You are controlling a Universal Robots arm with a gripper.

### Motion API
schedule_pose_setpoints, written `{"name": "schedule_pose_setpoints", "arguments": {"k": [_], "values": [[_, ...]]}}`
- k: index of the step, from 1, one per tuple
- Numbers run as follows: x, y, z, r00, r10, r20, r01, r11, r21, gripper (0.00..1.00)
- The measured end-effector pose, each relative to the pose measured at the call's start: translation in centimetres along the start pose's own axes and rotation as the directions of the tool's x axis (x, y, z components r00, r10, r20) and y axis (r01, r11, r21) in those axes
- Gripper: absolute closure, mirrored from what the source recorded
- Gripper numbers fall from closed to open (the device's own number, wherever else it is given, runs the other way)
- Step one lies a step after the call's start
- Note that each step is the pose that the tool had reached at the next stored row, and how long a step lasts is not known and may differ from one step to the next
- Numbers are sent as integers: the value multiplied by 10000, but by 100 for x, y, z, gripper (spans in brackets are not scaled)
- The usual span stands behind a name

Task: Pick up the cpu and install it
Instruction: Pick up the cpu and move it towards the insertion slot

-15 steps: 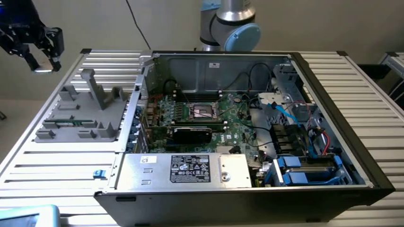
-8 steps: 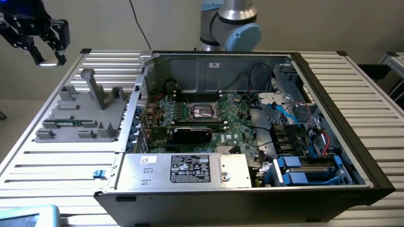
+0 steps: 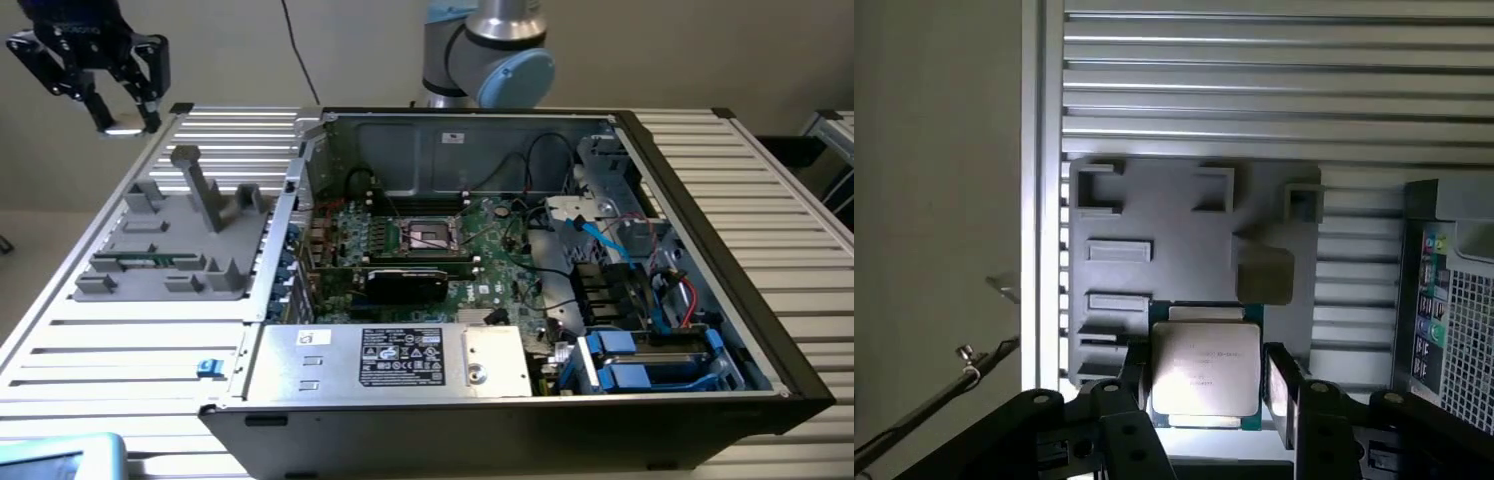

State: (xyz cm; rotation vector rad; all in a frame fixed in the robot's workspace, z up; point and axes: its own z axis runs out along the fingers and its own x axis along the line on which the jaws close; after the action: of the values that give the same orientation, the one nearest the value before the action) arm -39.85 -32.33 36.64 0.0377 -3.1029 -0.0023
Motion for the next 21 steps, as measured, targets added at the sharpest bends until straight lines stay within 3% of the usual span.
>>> {"name": "schedule_pose_setpoints", "arguments": {"k": [21], "values": [[-796,-21,-207,10000,1,-1,-1,10000,0,44]]}}
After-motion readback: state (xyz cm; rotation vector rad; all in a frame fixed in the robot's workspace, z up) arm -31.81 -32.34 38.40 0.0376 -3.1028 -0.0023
